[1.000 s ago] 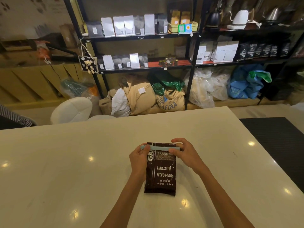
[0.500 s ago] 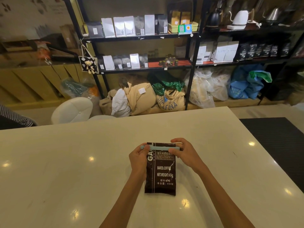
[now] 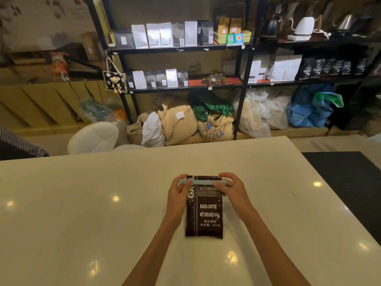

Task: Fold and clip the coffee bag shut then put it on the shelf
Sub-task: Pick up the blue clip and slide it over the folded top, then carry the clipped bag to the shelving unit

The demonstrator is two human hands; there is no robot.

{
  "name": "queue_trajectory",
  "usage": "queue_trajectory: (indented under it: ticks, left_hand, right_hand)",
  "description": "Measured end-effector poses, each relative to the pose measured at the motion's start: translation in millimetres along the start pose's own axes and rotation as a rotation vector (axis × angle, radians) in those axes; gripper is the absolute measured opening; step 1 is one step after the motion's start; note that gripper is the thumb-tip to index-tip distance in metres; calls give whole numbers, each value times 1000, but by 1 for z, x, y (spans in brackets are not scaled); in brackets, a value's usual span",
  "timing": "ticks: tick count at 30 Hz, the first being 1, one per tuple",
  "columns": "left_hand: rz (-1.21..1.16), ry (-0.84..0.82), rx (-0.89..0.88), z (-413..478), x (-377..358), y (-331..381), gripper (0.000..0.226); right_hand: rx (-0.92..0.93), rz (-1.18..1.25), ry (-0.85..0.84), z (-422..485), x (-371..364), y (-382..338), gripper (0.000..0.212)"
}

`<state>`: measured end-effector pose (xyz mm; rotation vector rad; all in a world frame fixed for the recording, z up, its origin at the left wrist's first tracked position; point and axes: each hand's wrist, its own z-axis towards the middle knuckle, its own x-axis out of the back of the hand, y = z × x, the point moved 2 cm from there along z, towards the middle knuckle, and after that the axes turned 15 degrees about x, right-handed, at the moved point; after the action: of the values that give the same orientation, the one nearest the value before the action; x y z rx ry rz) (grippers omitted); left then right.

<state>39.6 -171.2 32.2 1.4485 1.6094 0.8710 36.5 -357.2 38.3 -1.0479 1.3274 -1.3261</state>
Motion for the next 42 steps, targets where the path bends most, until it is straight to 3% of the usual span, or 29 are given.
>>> queue_trajectory:
  ticks: [3,5,8,12,14,18,22,25,31,37,42]
  left_hand:
    - [110,44,18,-4,-12,-21,23]
    - [110,163,-25,-6,-13,-29,14]
    - [84,242,-34,-10,-8,-27,12]
    - [100,299,-85,-20,-3,-17,15]
    - [122,277,-96,-23,1,-8,19]
    - [152,64,-22,-35,6,3,28]
    - [176,136,-87,-46,24,7,31]
    - [192,154,-110,-47,41,14,32]
    - [281,-15,-95,-53,36,6,42]
    - [387,-279,-84,-97,-33,-11,36]
    - [429,-556,-60,-154,-134,-41,35]
  right_hand:
    - [-26,145,145,-7,-18,5,30]
    - [-27,138,92,-14,-35,7,36]
    - [16,-64,1,-27,-52,14,52]
    - [132,-392,97,-29,-58,8,35]
    - [179,-446,123,-24,-61,1,42]
    - [196,-426,264,-14,-64,-26,52]
    - [116,-248,84,-28,-81,-47,39]
    - [115,-461,17,-52,-98,-37,48]
    - [143,-496,402,-89,-92,-25,42]
    - [-100,-119,535,-154,-4,-42,60]
    - [-44,-73,547,-244,90,-64,26]
